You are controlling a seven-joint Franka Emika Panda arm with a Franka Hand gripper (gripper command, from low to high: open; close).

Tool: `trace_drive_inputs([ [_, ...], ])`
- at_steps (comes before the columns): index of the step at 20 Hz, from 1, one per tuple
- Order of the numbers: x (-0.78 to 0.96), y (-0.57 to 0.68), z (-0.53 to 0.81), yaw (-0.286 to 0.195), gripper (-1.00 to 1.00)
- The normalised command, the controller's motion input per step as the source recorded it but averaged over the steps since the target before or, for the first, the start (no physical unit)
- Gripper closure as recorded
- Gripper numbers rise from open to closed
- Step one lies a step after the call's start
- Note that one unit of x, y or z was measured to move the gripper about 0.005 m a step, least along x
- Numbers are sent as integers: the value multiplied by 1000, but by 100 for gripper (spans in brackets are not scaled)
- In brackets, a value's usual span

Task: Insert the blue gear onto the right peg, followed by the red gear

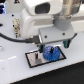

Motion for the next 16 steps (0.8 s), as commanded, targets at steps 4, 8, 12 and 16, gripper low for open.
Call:
trace_drive_inputs([
  [4,-312,284,174,0,-100],
  [8,-534,366,112,0,-100],
  [12,-568,427,11,0,-100],
  [16,-574,500,16,0,-100],
])
